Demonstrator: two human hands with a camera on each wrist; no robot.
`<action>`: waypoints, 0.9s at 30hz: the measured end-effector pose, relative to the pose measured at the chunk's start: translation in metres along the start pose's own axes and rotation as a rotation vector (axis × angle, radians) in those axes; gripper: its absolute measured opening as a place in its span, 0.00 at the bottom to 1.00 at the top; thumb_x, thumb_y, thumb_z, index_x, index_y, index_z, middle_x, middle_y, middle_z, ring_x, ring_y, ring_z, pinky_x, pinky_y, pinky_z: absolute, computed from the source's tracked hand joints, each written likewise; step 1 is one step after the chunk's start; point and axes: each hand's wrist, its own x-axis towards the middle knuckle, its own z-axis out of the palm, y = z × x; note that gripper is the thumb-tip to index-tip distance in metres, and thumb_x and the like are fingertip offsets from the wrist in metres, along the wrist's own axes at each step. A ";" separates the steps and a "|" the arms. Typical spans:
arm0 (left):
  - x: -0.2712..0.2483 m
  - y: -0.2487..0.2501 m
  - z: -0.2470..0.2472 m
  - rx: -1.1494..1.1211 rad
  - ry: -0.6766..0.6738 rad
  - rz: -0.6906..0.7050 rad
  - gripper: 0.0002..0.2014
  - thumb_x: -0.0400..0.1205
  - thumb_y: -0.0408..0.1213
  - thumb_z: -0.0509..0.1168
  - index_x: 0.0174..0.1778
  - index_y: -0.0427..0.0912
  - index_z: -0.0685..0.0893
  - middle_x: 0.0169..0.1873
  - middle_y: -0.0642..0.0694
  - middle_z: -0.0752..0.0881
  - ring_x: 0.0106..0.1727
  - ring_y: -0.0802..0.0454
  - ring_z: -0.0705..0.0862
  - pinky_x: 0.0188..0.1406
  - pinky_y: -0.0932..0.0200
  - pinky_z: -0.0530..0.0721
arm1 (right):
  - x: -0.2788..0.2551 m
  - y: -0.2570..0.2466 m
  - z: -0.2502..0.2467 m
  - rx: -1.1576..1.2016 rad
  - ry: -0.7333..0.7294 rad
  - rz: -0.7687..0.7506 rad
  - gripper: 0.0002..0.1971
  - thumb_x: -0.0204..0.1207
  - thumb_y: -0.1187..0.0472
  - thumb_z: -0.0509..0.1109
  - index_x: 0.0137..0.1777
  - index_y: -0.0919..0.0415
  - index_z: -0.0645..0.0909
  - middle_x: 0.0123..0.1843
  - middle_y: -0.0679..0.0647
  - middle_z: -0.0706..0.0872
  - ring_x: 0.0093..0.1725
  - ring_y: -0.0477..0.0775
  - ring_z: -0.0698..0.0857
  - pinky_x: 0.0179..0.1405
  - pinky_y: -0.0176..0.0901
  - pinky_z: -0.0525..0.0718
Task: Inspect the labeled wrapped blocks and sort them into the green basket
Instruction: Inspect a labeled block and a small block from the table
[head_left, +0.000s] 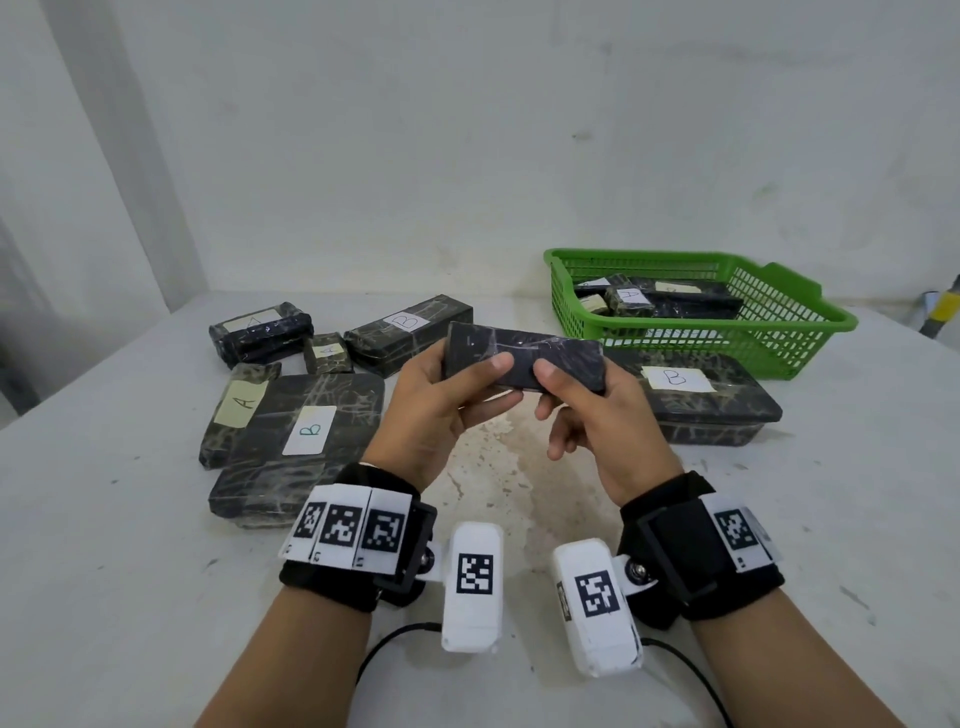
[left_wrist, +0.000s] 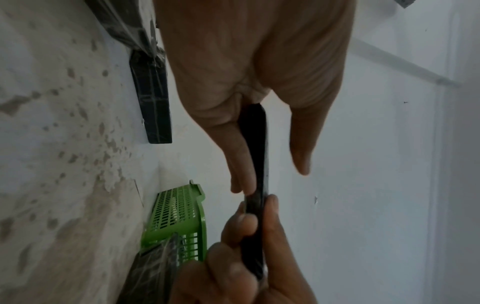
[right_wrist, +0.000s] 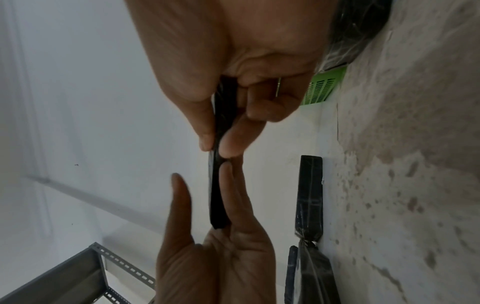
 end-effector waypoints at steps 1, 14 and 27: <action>0.000 -0.001 -0.001 0.013 0.004 0.007 0.11 0.77 0.26 0.69 0.55 0.31 0.82 0.44 0.42 0.91 0.44 0.50 0.92 0.41 0.62 0.90 | 0.000 0.001 0.000 -0.007 0.000 -0.012 0.05 0.81 0.59 0.70 0.52 0.60 0.82 0.27 0.51 0.83 0.16 0.52 0.76 0.18 0.37 0.69; 0.002 -0.001 -0.003 0.007 0.022 0.034 0.07 0.84 0.29 0.62 0.55 0.33 0.83 0.44 0.41 0.92 0.44 0.49 0.92 0.40 0.60 0.90 | -0.001 0.004 0.003 0.060 -0.078 -0.046 0.15 0.84 0.63 0.66 0.63 0.74 0.72 0.25 0.45 0.73 0.16 0.46 0.67 0.15 0.35 0.67; 0.002 0.001 -0.003 -0.022 -0.008 0.060 0.12 0.89 0.33 0.55 0.54 0.38 0.84 0.44 0.46 0.92 0.45 0.49 0.92 0.40 0.57 0.90 | 0.003 0.002 -0.001 0.159 -0.066 0.034 0.13 0.86 0.51 0.59 0.62 0.59 0.75 0.27 0.47 0.72 0.20 0.46 0.68 0.20 0.34 0.69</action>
